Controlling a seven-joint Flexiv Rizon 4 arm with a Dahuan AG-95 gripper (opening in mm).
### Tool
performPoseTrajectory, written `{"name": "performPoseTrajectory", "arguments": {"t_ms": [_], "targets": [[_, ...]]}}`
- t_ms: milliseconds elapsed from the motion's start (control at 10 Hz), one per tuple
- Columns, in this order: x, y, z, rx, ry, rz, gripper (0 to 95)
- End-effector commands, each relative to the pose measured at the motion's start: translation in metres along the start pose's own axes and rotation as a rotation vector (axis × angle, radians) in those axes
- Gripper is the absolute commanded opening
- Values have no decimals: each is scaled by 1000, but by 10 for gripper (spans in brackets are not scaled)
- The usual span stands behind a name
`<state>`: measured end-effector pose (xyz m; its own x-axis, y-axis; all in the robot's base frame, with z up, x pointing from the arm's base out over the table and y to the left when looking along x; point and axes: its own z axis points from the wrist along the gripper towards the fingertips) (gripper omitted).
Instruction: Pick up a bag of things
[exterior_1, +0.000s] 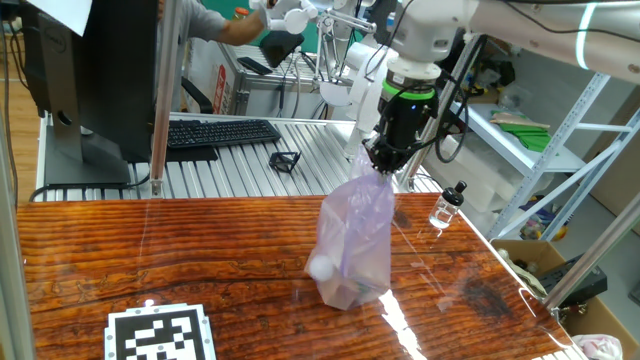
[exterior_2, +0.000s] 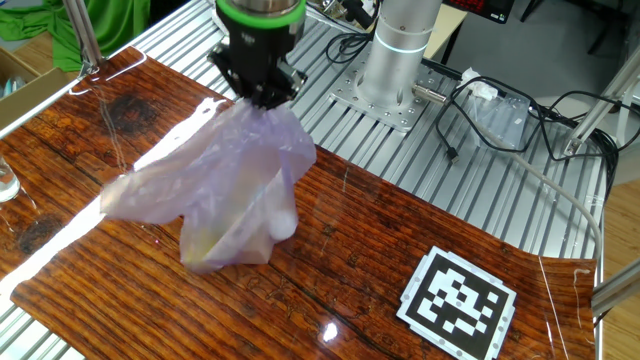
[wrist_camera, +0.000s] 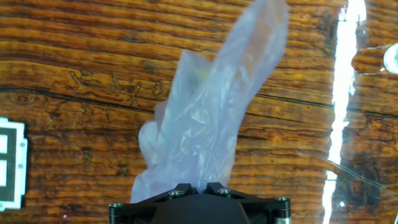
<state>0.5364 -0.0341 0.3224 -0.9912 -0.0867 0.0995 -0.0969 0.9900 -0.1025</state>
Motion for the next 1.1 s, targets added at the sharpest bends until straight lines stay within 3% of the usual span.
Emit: {"name": "performPoseTrajectory", "arguments": {"t_ms": [100, 400, 800, 1100], "targets": [[4, 3, -4, 4, 1, 4, 0], [11, 3, -7, 5, 1, 1, 0], [26, 1, -14, -37, -2, 8, 0], [35, 2, -17, -33, -5, 3, 0]]}}
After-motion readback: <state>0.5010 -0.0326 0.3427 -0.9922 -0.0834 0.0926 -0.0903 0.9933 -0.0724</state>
